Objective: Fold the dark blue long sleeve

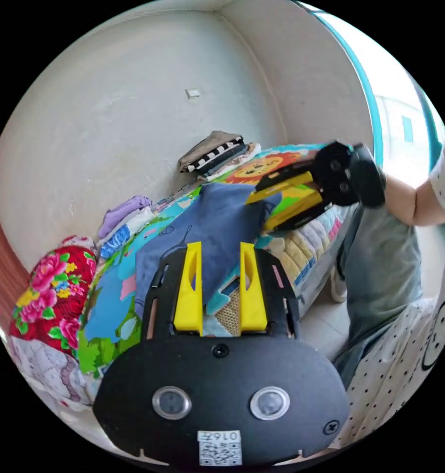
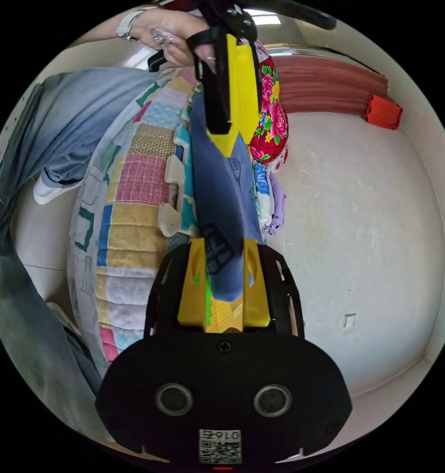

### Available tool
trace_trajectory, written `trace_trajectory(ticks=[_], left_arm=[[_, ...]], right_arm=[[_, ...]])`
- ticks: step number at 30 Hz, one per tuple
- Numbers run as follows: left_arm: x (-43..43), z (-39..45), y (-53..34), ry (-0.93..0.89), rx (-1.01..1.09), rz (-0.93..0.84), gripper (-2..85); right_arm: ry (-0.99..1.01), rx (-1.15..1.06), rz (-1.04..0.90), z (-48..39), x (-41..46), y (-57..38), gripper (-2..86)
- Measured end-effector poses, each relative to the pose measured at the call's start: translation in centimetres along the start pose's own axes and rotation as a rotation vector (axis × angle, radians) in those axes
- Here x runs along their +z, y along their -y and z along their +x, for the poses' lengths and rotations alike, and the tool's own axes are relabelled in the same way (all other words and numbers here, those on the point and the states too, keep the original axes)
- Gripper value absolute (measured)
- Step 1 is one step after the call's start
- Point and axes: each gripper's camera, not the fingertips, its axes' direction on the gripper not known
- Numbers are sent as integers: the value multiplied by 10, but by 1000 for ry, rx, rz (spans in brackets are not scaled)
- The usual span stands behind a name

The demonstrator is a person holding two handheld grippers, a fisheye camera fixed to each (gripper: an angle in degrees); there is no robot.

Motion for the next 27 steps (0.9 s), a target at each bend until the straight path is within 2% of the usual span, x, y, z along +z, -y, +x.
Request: trace_trajectory(ticks=[6,14,17,21,24,27], left_arm=[[33,55,28,285,199,-112,122],[92,53,34,443,275,-324,93],[89,40,42,342,282,-309,54],[80,-16,69,122,65,-296,24],[82,-49,84,-34,-54,-303,11],[88,-56,96,-45,-68,-337,5]], right_arm=[[215,272,53,56,-11,-5,82],[324,422,146,94,-23,-25,75],[376,444,172,102,-23,-32,77],[369,424,157,100,-30,-28,93],[378,436,228,98,-50,-19,172],[396,423,280,90,-67,4,197]])
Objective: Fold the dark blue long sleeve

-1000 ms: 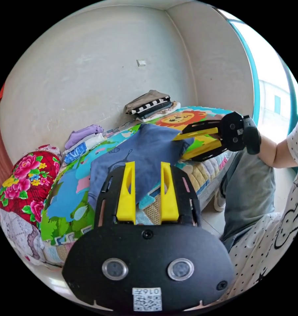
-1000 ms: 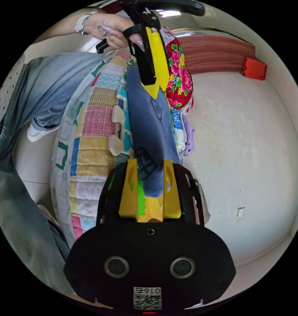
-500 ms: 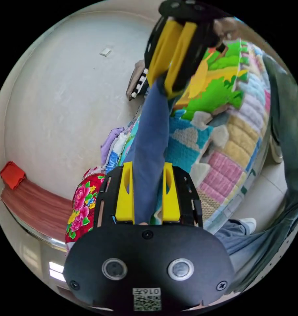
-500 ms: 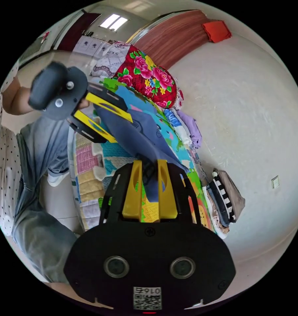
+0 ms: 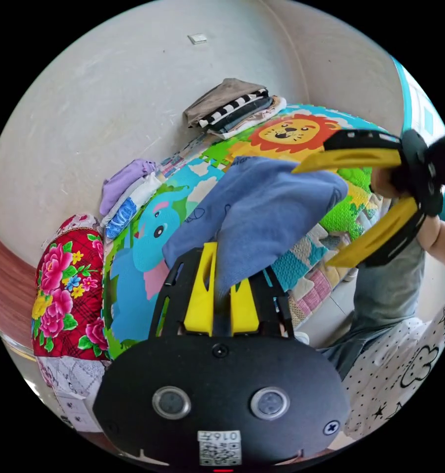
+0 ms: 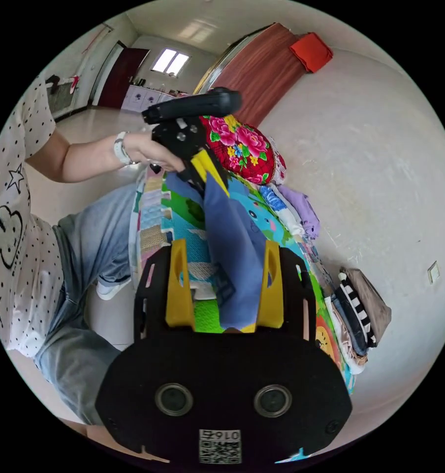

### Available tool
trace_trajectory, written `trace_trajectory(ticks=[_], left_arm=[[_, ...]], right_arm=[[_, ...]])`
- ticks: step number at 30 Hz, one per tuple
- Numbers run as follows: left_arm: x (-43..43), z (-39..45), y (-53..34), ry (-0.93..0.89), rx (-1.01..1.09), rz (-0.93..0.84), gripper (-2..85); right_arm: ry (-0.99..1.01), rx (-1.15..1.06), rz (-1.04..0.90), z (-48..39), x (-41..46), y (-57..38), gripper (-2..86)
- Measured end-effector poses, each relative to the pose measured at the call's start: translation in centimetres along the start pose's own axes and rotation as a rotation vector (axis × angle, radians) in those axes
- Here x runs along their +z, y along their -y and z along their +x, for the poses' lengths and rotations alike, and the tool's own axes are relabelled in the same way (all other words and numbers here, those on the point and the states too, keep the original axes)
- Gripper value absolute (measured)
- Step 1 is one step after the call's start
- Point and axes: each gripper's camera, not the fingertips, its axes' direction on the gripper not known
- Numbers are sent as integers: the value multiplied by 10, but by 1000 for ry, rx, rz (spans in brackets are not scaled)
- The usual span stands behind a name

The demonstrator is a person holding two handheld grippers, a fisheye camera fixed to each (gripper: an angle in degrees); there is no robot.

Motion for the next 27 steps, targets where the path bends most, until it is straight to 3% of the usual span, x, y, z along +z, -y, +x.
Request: trace_trajectory(ticks=[3,8,14,19,23,27], left_arm=[[-1,2,6,19,4,-6,4],[2,6,2,44,37,7,17],[24,29,-17,103,138,0,57],[59,65,-39,310,258,-41,80],[77,67,-51,392,233,2,72],[86,56,-48,364,195,-1,60]], right_arm=[[-149,-16,-90,-26,21,19,189],[-557,-106,-366,-51,70,29,162],[-489,-62,-436,-36,57,31,153],[-505,-181,-496,-48,57,35,139],[-600,-307,-533,-68,73,35,129],[-631,-229,-506,-61,73,41,121]])
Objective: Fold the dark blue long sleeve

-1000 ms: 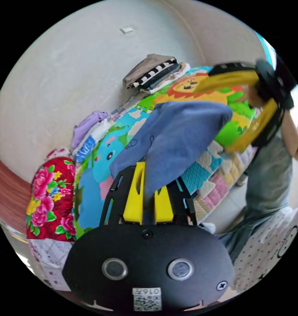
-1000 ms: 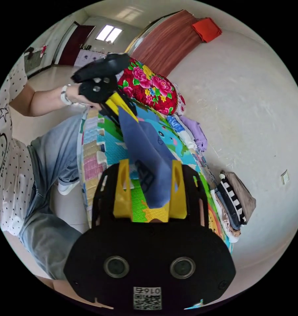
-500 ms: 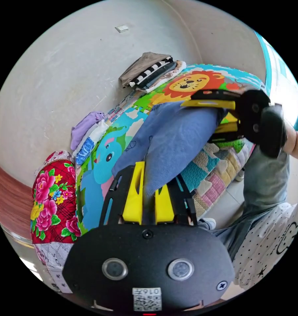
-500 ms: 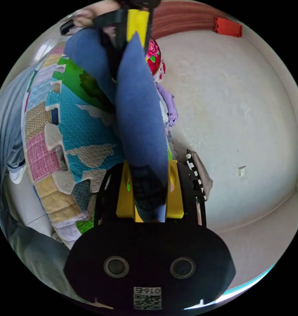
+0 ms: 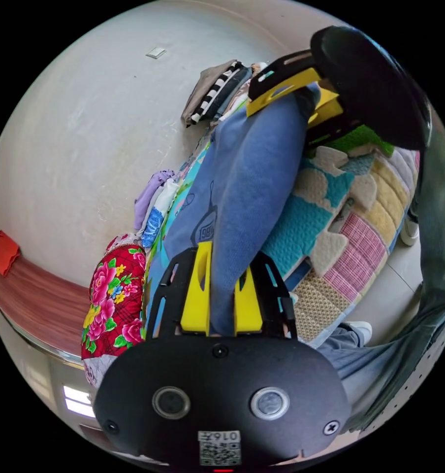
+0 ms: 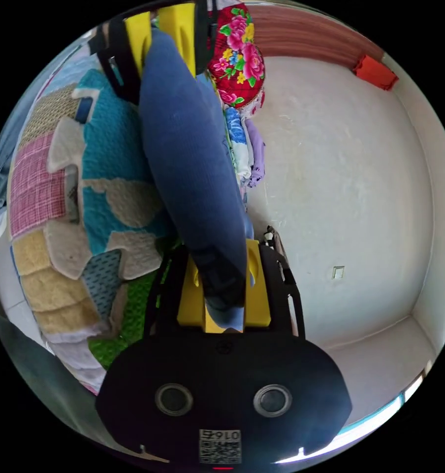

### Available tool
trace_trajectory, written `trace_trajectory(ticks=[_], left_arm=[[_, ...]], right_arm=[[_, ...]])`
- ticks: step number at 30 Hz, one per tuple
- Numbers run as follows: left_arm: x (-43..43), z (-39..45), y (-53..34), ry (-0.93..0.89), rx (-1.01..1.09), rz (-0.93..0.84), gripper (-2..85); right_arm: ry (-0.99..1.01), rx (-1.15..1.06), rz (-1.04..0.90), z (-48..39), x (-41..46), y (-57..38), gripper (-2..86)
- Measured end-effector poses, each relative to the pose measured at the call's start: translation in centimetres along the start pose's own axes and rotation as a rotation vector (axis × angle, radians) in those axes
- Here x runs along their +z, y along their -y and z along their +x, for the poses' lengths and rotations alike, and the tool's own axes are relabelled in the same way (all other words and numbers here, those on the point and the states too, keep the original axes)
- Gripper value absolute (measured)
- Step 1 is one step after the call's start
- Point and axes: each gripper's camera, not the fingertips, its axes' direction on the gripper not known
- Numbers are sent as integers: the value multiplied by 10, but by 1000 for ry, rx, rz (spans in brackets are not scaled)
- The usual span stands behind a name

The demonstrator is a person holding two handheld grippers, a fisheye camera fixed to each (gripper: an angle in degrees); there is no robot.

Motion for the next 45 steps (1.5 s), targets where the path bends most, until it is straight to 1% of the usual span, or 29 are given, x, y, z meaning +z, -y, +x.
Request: trace_trajectory(ticks=[4,7,10,12,14,16,18,21,23,25,27,30,33,38,41,45], left_arm=[[11,-9,3,-40,-2,-16,50],[21,-19,2,-89,-12,-20,45],[30,-27,2,-121,-10,-21,41],[36,-28,5,-115,22,-33,38],[41,-28,8,-104,45,-43,36],[47,-29,10,-101,60,-50,34],[56,-35,12,-114,54,-55,33],[68,-47,11,-151,21,-48,38],[76,-56,9,-173,-13,-32,42],[84,-65,5,-207,-58,-6,45],[95,-76,-1,-250,-108,28,47],[107,-87,-3,-293,-117,36,47],[110,-92,-8,-327,-49,43,48],[96,-85,-17,-360,128,77,51],[83,-86,-21,-380,205,108,53],[65,-102,-21,-468,268,156,56]], right_arm=[[-35,105,-5,5,7,4,104],[-19,106,-63,18,10,12,100],[20,118,-62,36,15,13,101],[120,188,-56,59,19,11,103],[312,283,-46,100,28,8,109],[406,311,-34,124,37,9,112],[441,291,-48,137,47,14,114],[392,264,-68,142,62,25,116],[262,239,-56,137,68,34,115],[187,189,-47,132,71,39,113],[154,147,-48,136,73,45,110],[132,67,-84,149,80,56,105],[114,-71,-109,162,75,62,101],[183,-242,-66,203,47,60,95],[232,-307,-47,231,36,60,91],[307,-368,-31,269,30,62,88]])
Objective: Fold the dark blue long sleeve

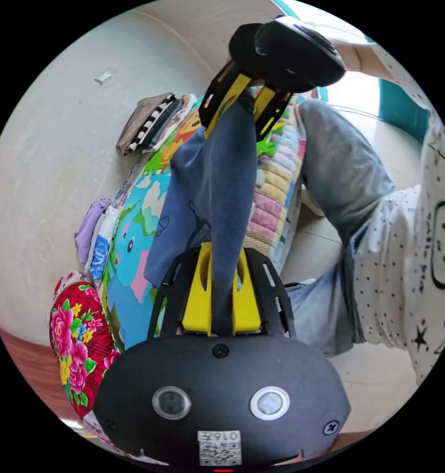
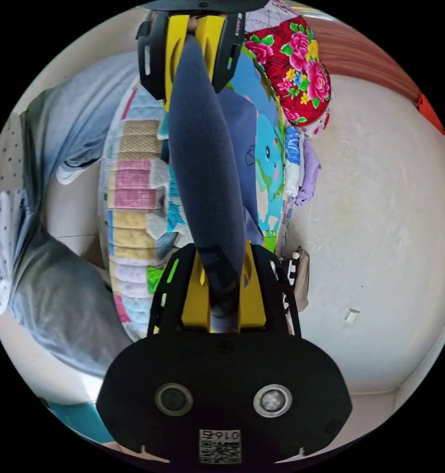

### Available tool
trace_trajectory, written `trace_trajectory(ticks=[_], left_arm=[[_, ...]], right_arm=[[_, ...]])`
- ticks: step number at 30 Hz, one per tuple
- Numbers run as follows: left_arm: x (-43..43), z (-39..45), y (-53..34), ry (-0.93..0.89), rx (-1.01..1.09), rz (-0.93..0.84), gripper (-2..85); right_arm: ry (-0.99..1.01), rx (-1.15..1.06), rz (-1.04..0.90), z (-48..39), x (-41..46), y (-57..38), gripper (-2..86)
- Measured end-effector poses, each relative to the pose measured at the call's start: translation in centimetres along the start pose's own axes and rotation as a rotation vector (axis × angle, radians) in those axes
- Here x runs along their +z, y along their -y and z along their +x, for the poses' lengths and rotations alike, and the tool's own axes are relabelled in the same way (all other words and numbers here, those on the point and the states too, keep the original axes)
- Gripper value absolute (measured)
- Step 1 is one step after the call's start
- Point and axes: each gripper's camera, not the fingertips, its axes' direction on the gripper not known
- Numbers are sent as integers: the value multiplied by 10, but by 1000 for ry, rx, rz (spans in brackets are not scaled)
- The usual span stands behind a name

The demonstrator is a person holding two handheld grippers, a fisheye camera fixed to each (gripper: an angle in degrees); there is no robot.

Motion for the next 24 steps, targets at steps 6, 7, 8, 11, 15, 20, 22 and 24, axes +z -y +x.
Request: trace_trajectory(ticks=[6,7,8,11,15,20,22,24], left_arm=[[-20,-26,12,-110,92,6,57],[-22,-29,13,-117,100,3,57],[-24,-38,16,-131,113,0,58],[-29,-66,24,-188,120,6,59],[-19,-95,35,-221,121,9,59],[-3,-106,44,-267,143,20,58],[1,-109,47,-270,147,22,58],[5,-114,50,-279,151,28,58]], right_arm=[[163,-89,22,69,-12,-18,87],[210,-100,28,86,-11,-20,86],[271,-104,41,104,-10,-23,86],[411,-107,60,153,-3,-30,87],[486,-100,75,199,12,-38,87],[505,-96,98,232,35,-52,91],[507,-87,114,241,39,-58,92],[516,-72,131,251,43,-63,93]])
